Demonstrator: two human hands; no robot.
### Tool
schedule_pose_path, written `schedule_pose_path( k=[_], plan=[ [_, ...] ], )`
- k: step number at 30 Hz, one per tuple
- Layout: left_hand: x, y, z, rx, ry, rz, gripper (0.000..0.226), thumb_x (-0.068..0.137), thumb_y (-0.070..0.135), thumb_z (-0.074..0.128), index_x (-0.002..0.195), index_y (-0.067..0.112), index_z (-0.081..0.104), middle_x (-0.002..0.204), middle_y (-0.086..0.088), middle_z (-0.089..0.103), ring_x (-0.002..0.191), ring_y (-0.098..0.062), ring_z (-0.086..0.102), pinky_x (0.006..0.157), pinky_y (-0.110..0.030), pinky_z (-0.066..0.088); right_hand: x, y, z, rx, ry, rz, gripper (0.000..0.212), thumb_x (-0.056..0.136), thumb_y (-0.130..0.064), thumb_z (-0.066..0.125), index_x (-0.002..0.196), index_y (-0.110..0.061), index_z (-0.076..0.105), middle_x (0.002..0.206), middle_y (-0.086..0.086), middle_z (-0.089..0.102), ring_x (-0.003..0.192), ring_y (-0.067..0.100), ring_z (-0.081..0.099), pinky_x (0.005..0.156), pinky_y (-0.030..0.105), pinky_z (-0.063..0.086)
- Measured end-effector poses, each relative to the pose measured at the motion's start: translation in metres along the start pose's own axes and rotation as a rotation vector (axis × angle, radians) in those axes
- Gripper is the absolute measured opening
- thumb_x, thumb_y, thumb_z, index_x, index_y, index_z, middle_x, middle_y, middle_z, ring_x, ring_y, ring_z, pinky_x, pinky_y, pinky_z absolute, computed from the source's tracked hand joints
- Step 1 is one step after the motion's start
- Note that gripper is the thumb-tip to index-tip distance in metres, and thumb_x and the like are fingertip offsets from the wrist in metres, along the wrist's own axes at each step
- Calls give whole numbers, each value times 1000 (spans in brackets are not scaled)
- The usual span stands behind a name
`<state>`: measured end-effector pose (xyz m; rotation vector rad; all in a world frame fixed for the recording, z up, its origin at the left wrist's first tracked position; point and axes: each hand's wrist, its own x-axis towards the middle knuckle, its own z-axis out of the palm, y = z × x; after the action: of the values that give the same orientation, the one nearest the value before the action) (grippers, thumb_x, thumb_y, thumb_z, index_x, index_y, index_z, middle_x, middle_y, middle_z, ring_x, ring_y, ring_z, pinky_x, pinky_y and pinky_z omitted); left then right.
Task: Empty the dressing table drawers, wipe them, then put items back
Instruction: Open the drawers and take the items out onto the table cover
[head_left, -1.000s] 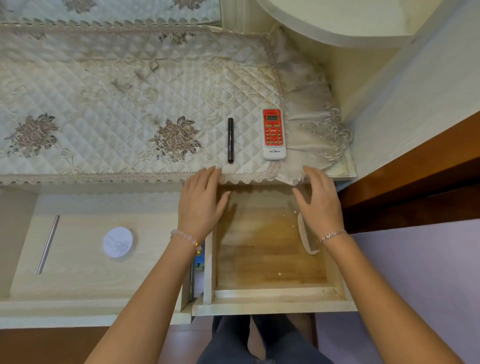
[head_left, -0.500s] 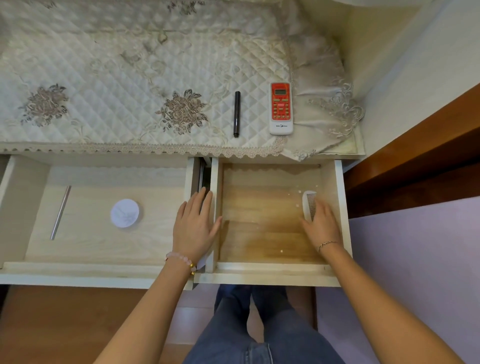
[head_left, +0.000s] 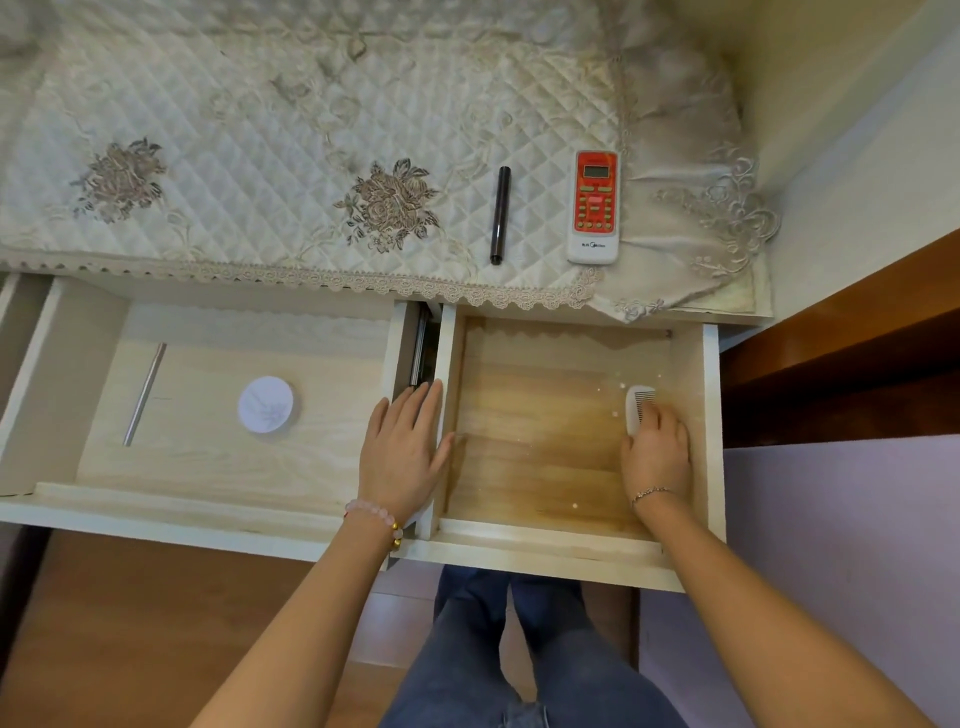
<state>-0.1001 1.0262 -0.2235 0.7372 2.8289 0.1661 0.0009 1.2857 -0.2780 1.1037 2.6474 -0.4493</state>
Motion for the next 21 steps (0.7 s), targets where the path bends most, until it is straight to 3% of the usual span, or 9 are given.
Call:
schedule_pose_path(
  k=[7,10,14,21],
  plan=[
    [-2,2,-3,-30,2,-20,58,90,42,33,134,8,48,130,-10,56,122,-28,52,101,-47,42,-1,-4,-5,-5,32,-5,48,83,-4,52,129,0,44,110,23,58,99,37,53,76,42,48],
    [-6,3,-10,-56,60,-33,56,90,40,35,133,7,49,130,-10,57,122,-27,51,100,-46,42,2,-1,-11,24,43,9,46,85,3,45,131,-3,45,98,22,63,88,37,58,66,39,47],
    [-17,-3,-26,-92,164,-85,54,90,39,37,131,7,50,129,-9,57,123,-28,50,101,-45,39,1,-9,-19,78,27,1,33,92,-4,46,124,-11,54,79,17,64,67,32,60,52,31,42],
    [-39,-40,-48,-115,247,-138,55,90,40,37,129,4,52,125,-13,60,119,-31,54,98,-46,41,-34,-77,-54,493,30,-90,25,88,-12,54,110,-15,65,99,6,71,85,28,64,65,26,43]
  ],
)
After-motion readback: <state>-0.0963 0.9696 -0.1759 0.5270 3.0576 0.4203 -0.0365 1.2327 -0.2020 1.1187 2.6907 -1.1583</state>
